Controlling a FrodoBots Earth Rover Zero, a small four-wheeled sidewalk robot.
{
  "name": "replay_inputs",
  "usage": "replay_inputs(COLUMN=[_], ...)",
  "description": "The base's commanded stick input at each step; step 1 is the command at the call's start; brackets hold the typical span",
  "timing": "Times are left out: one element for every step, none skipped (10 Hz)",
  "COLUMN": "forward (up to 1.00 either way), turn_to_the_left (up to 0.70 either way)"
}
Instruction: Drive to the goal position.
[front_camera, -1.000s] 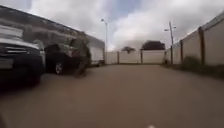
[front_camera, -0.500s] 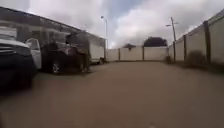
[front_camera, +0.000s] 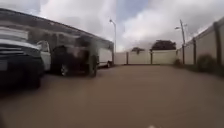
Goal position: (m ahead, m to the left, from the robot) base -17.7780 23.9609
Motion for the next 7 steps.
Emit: replay_inputs(forward=[0.0,0.0,0.0,0.0,0.0,0.0,0.0], turn_to_the_left=[0.7,0.7,0.7,0.7,0.7,0.7,0.7])
